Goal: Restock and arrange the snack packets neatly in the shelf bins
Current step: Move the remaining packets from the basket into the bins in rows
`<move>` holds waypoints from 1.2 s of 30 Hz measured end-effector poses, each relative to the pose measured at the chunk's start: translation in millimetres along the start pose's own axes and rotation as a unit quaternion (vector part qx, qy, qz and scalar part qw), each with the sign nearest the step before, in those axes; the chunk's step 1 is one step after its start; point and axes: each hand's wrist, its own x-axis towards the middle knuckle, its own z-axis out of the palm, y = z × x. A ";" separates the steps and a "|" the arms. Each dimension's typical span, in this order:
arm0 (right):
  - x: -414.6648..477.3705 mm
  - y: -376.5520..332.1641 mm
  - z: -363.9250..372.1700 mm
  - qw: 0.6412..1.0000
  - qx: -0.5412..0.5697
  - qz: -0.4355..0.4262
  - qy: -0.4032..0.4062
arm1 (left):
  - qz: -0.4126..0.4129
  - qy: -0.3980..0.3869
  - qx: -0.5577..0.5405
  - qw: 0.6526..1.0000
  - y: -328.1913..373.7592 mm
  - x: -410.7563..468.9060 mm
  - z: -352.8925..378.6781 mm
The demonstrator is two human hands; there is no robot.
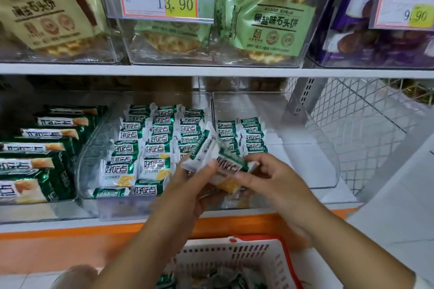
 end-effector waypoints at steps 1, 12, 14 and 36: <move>4.9 -1.5 -9.1 1.000 -0.002 0.003 0.011 | -0.002 0.013 -0.013 1.000 0.8 1.4 -0.6; 74.4 62.0 -91.7 0.924 -0.373 0.053 -0.070 | 0.004 0.091 0.037 0.995 0.9 18.1 -16.9; 82.9 66.5 -89.9 0.915 -0.387 0.066 -0.088 | -0.002 0.087 0.042 0.995 -0.9 19.8 -17.0; 15.2 0.7 -15.6 0.993 -0.047 -0.052 -0.099 | 0.025 -0.021 0.183 0.983 2.4 0.7 3.6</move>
